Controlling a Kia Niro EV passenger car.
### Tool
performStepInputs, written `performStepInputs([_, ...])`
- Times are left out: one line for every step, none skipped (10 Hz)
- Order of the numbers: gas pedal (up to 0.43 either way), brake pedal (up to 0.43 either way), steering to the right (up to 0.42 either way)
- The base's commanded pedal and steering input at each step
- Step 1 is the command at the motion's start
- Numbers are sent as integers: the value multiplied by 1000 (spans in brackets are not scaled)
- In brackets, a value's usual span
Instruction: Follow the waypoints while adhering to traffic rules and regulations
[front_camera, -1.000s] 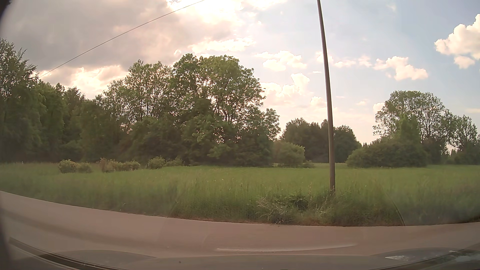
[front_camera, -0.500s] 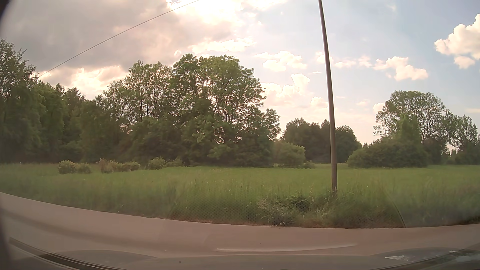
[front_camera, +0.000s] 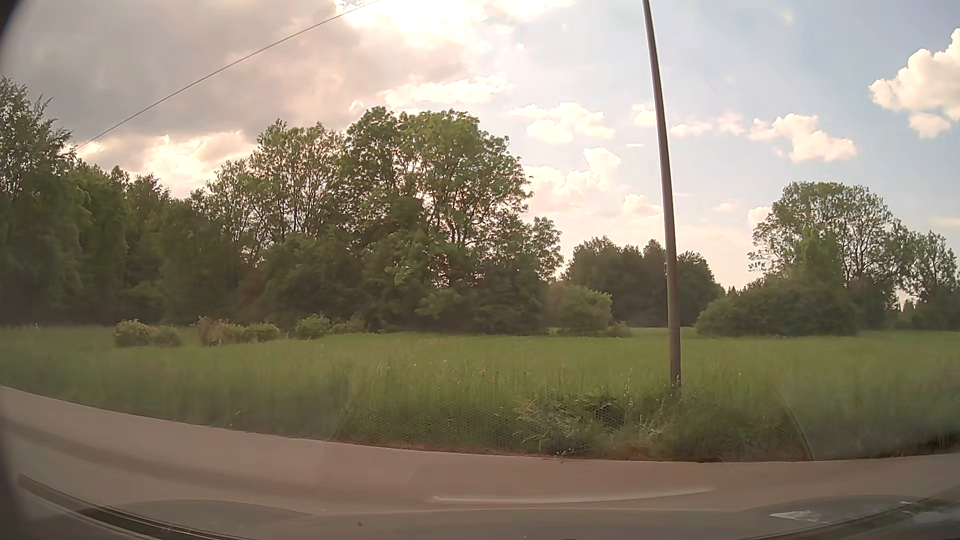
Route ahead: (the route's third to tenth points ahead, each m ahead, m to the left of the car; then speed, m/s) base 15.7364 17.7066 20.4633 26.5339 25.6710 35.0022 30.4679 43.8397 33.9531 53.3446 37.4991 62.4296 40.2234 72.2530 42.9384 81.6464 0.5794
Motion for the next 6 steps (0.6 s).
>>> performStepInputs([0,61,-48])
performStepInputs([0,24,-63])
performStepInputs([0,24,-77])
performStepInputs([0,18,-92])
performStepInputs([0,24,-115])
performStepInputs([47,24,-142])
